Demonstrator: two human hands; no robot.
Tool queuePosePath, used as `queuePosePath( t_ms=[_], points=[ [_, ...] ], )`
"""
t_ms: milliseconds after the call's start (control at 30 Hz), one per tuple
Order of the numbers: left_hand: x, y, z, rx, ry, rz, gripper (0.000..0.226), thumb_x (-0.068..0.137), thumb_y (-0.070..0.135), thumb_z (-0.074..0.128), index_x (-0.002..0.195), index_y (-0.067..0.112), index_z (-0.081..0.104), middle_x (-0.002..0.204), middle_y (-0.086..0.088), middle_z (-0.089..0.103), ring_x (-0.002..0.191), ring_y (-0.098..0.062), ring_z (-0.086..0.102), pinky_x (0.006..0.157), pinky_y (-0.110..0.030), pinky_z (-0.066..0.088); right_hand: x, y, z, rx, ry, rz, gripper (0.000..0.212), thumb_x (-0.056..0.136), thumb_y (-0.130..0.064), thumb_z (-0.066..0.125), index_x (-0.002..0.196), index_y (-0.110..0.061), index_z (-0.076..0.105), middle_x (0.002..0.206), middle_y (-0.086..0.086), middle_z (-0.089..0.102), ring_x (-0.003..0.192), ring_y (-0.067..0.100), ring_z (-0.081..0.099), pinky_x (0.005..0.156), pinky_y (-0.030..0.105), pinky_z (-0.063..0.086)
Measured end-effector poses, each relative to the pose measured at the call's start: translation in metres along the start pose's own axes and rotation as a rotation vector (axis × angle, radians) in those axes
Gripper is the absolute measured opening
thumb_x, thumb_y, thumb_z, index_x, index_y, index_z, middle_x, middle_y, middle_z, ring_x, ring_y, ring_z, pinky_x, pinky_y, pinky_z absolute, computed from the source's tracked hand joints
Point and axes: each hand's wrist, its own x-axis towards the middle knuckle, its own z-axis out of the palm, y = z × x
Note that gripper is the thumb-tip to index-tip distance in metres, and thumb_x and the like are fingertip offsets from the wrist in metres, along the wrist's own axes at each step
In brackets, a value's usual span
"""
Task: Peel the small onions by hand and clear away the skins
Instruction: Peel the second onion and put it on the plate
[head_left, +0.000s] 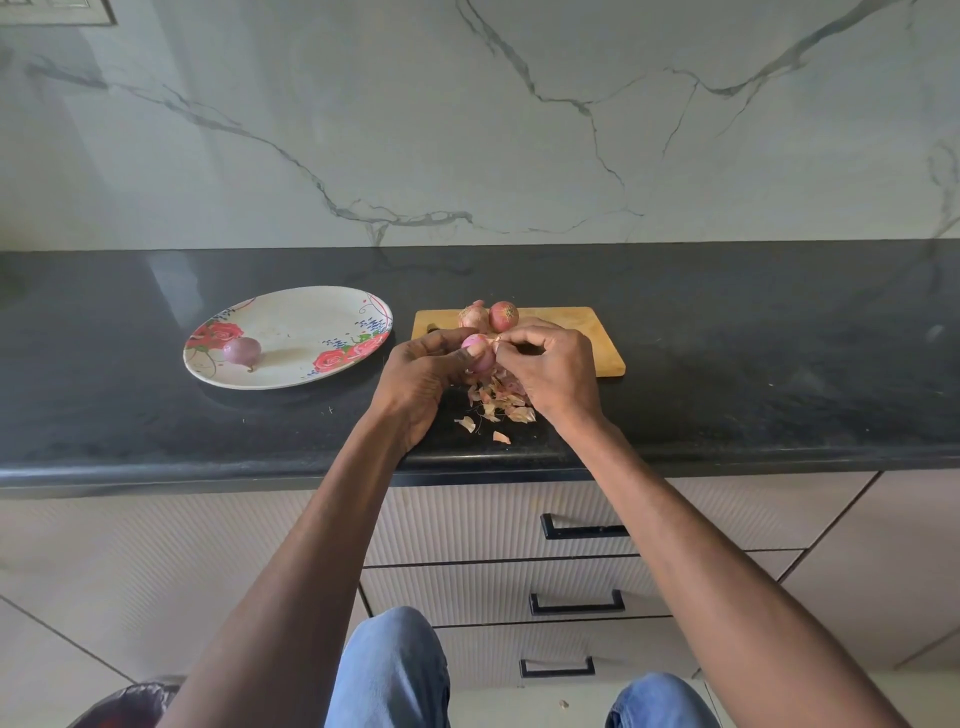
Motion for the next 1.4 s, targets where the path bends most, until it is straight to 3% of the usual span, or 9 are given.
queuePosePath(
  t_ms=[100, 200, 400, 467, 633, 767, 867, 1133, 1400],
  points=[
    [0.000, 0.000, 0.000, 0.003, -0.002, 0.001, 0.028, 0.075, 0.010, 0.075, 0.102, 0.000, 0.075, 0.099, -0.019, 0.073, 0.087, -0.027, 0.070, 0.092, -0.044, 0.058, -0.004, -0.001, 0.003, -0.051, -0.006, -0.045, 0.003, 0.081, -0.002, 0.077, 0.080, -0.004, 0.078, 0.077, -0.002, 0.073, 0.072, 0.002, 0.063, 0.069, 0.012, 0.049],
    [-0.001, -0.001, 0.001, 0.025, 0.004, 0.006, 0.021, 0.080, 0.008, 0.072, 0.100, 0.002, 0.077, 0.091, -0.017, 0.075, 0.082, -0.026, 0.071, 0.084, -0.042, 0.059, -0.005, -0.001, 0.004, -0.122, -0.019, -0.080, 0.007, 0.081, -0.006, 0.077, 0.075, -0.005, 0.073, 0.072, -0.005, 0.066, 0.064, -0.001, 0.057, 0.062, 0.008, 0.042],
    [0.000, -0.001, -0.002, 0.068, 0.000, 0.001, 0.025, 0.081, 0.012, 0.074, 0.102, 0.001, 0.077, 0.100, -0.021, 0.074, 0.087, -0.029, 0.071, 0.088, -0.045, 0.057, -0.006, 0.000, 0.010, -0.254, 0.031, -0.159, 0.023, 0.080, -0.009, 0.077, 0.067, -0.008, 0.058, 0.067, 0.001, 0.060, 0.060, 0.014, 0.051, 0.055, 0.026, 0.042],
    [0.002, -0.001, -0.003, 0.088, -0.006, 0.002, 0.023, 0.085, 0.011, 0.072, 0.105, 0.000, 0.077, 0.103, -0.022, 0.074, 0.091, -0.031, 0.071, 0.090, -0.047, 0.056, -0.006, 0.001, 0.011, -0.291, 0.044, -0.183, 0.023, 0.081, -0.009, 0.074, 0.067, -0.007, 0.055, 0.067, 0.003, 0.058, 0.061, 0.017, 0.050, 0.055, 0.029, 0.042],
    [0.002, 0.000, -0.002, 0.055, -0.026, -0.018, 0.028, 0.085, 0.011, 0.069, 0.107, -0.005, 0.074, 0.095, -0.021, 0.073, 0.082, -0.026, 0.071, 0.079, -0.041, 0.059, -0.006, 0.001, 0.012, -0.280, 0.048, -0.177, 0.025, 0.084, -0.012, 0.074, 0.069, -0.004, 0.056, 0.069, 0.005, 0.058, 0.063, 0.017, 0.050, 0.057, 0.029, 0.042],
    [0.000, 0.004, 0.001, -0.010, -0.021, -0.027, 0.015, 0.097, 0.005, 0.056, 0.103, -0.005, 0.066, 0.094, -0.019, 0.070, 0.074, -0.022, 0.066, 0.066, -0.031, 0.057, -0.005, 0.000, 0.008, -0.133, 0.029, -0.016, 0.014, 0.085, -0.012, 0.075, 0.078, -0.004, 0.066, 0.077, 0.003, 0.066, 0.067, 0.012, 0.056, 0.062, 0.028, 0.047],
    [-0.002, 0.008, 0.003, -0.074, 0.024, -0.038, 0.013, 0.101, 0.006, 0.051, 0.108, -0.003, 0.058, 0.094, -0.021, 0.070, 0.069, -0.024, 0.066, 0.061, -0.029, 0.056, -0.003, 0.001, 0.005, -0.042, 0.015, 0.070, 0.009, 0.088, -0.010, 0.072, 0.081, -0.006, 0.068, 0.083, -0.004, 0.068, 0.072, 0.000, 0.058, 0.067, 0.017, 0.044],
    [0.000, 0.005, 0.002, -0.012, 0.016, -0.036, 0.014, 0.102, 0.011, 0.053, 0.109, 0.000, 0.057, 0.093, -0.019, 0.070, 0.071, -0.025, 0.068, 0.057, -0.029, 0.059, -0.003, -0.001, 0.003, -0.042, 0.037, -0.058, 0.016, 0.086, -0.009, 0.077, 0.101, -0.005, 0.079, 0.100, 0.005, 0.075, 0.096, 0.009, 0.067, 0.086, 0.017, 0.052],
    [0.000, 0.003, 0.000, 0.003, 0.040, 0.019, 0.010, 0.099, 0.011, 0.059, 0.096, 0.003, 0.063, 0.085, -0.016, 0.070, 0.069, -0.024, 0.067, 0.058, -0.031, 0.060, -0.002, 0.001, 0.006, -0.018, -0.031, -0.090, 0.016, 0.081, -0.007, 0.081, 0.097, -0.002, 0.079, 0.094, 0.003, 0.076, 0.085, 0.008, 0.069, 0.076, 0.019, 0.056]
  ],
)
